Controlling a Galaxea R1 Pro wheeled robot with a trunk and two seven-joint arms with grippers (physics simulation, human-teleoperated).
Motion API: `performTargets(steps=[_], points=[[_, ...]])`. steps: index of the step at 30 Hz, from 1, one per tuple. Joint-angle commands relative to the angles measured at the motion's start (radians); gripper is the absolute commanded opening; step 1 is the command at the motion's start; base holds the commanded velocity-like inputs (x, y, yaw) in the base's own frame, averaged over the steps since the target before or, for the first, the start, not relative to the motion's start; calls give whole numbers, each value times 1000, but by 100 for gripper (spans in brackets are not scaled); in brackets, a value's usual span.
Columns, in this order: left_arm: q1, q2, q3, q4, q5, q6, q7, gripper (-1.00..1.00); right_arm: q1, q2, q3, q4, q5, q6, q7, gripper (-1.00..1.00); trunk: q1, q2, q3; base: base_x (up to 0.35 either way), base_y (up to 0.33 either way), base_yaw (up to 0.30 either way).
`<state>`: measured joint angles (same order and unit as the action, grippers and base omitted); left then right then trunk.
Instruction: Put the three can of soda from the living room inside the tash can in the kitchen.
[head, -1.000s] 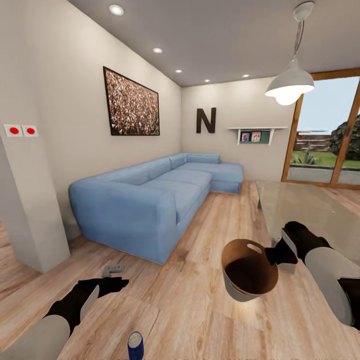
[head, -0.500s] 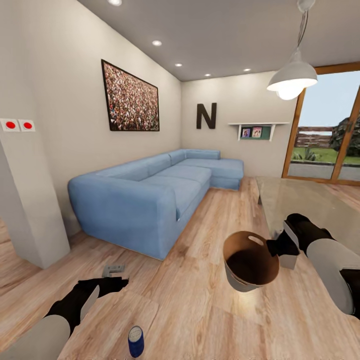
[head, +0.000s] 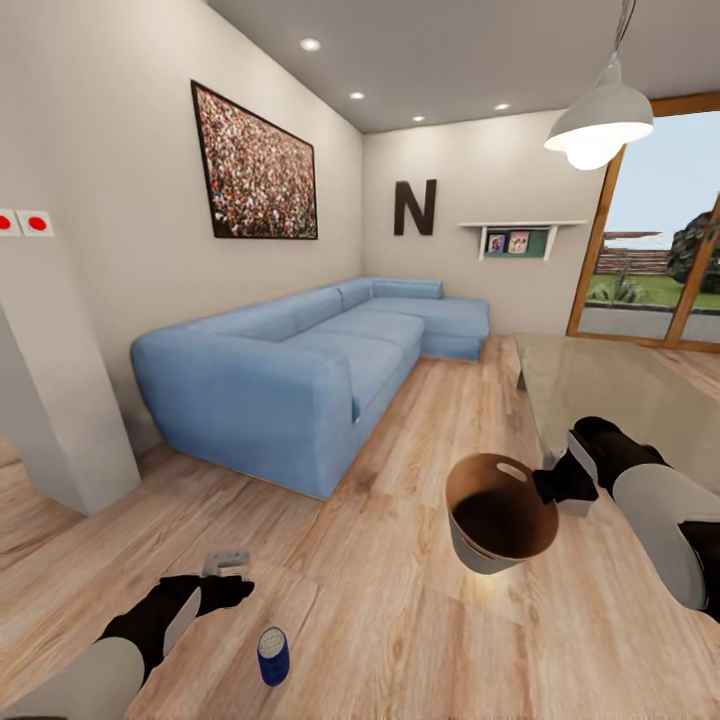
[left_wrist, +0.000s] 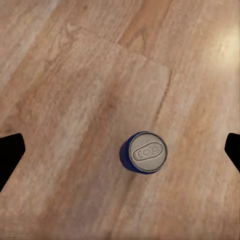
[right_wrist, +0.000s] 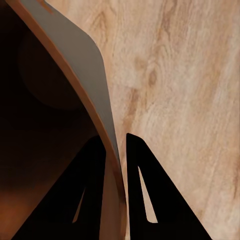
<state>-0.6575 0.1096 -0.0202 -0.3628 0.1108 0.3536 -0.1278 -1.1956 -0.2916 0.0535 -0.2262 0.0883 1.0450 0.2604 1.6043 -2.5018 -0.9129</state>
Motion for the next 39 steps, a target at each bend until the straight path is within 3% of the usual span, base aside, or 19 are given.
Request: performTargets(steps=[1, 4, 10, 15, 21, 39], points=[[-1, -2, 0, 0, 1, 2, 0, 100, -1, 0, -11, 0, -27, 2, 7, -100, 0, -1, -5, 0, 0, 0], [-8, -21, 0, -4, 3, 14, -4, 100, -7, 0, -8, 1, -27, 2, 7, -100, 2, -1, -22, 0, 0, 0], [-50, -92, -4, -6, 0, 72, -2, 100, -25, 2, 41, 8, -27, 2, 8, -100, 4, -3, -54, 0, 0, 0], [-156, -122, -3, -4, -3, 104, -1, 100, -53, 2, 68, 40, -27, 2, 8, -100, 6, -4, -81, 0, 0, 0], [-200, -125, -3, 5, -2, 116, 5, 100, -66, 5, 76, 52, -27, 2, 7, -100, 9, -5, -114, 0, 0, 0], [-209, -118, 0, 6, -1, 117, 30, 100, -85, 6, 79, 55, -27, 2, 7, -100, 17, -9, -211, 0, 0, 0]])
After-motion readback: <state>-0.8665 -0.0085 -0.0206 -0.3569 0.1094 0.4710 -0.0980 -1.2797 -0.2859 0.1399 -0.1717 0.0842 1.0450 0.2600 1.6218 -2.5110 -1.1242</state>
